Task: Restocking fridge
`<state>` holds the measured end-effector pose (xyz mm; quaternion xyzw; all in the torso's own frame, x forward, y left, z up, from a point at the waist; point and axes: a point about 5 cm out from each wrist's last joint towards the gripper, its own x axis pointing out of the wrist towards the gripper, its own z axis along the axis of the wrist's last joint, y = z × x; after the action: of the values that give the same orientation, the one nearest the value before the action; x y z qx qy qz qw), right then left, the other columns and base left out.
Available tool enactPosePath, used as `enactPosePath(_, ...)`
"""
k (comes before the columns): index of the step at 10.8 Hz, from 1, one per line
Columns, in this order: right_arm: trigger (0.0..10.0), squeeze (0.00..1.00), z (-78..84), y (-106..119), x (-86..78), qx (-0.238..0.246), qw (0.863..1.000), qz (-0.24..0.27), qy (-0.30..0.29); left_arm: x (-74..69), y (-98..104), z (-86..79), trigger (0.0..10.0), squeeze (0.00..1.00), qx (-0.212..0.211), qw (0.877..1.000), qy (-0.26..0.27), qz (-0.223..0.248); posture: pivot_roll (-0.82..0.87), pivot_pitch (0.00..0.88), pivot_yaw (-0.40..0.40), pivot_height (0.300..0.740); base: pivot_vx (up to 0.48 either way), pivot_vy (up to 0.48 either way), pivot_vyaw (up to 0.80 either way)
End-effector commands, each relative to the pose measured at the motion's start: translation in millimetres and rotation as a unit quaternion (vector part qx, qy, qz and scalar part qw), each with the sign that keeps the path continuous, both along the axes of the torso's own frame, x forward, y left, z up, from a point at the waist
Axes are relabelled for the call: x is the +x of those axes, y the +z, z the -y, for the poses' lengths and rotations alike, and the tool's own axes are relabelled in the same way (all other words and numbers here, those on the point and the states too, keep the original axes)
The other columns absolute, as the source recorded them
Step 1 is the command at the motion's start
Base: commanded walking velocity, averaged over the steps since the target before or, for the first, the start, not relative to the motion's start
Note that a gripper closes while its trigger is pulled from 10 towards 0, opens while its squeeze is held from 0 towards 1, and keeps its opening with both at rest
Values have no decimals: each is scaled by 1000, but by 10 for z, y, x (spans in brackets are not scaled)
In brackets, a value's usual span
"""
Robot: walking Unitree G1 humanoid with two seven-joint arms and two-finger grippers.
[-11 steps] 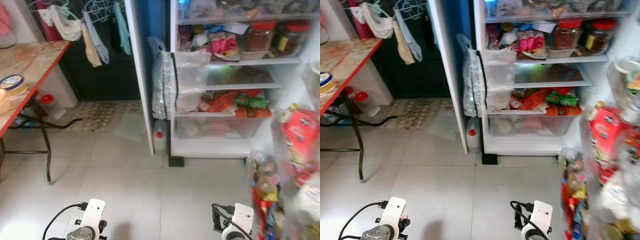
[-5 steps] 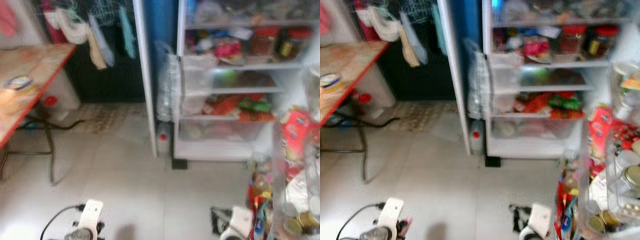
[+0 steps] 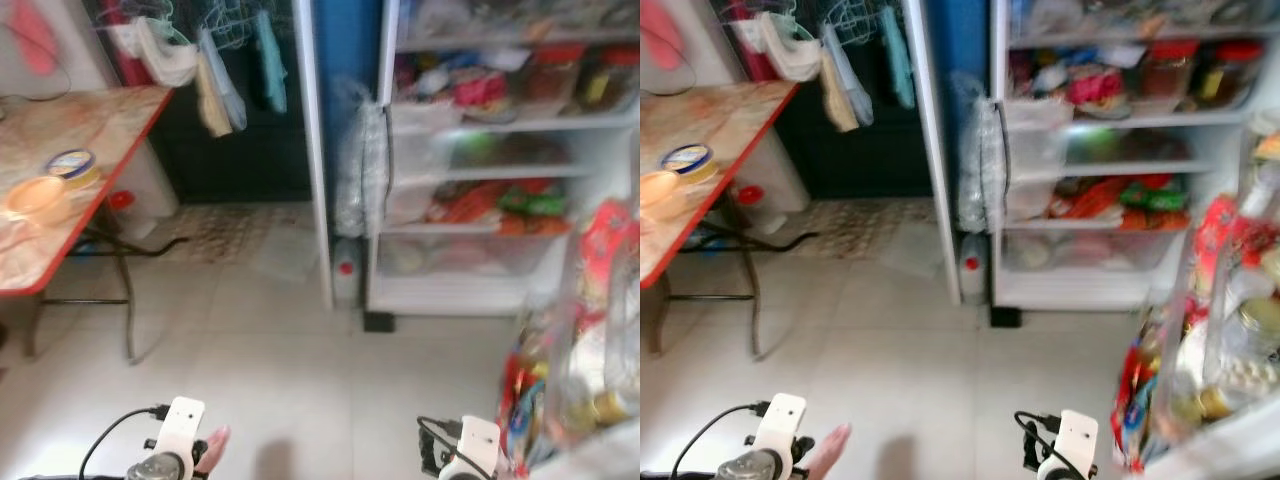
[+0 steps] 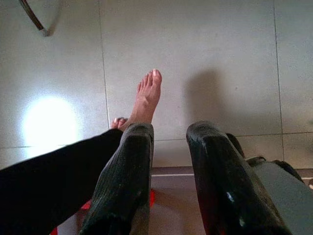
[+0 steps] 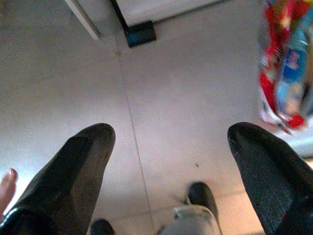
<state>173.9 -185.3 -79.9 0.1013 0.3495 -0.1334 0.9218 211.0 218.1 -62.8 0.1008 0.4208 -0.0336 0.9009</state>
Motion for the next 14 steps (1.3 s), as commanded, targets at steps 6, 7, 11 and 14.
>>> enactPosePath(6, 10000, 0, 105, -125, -256, 4, 998, -62, -32, -25, -16, -4, 10000, 0, 1, 1000, 2, -7, -221, 24, 116, 740, 0, 0, 0)
enactPosePath(7, 10000, 0, 105, -126, -255, 7, 998, -62, -32, -14, -9, -5, 10000, 0, -2, 1000, 2, -4, -221, 24, 116, 740, 0, 0, 0)
enactPosePath(11, 10000, 0, 106, -127, -255, 7, 998, -63, -31, -10, -6, -5, 10000, 0, -2, 1000, 3, -3, -221, 24, 116, 740, 0, 0, 0)
enactPosePath(14, 10000, 0, 93, -120, -238, 12, 998, -56, -24, -6, -3, -8, 10000, 0, -7, 1000, 10, -1, -219, 22, 115, 740, 0, 0, 0)
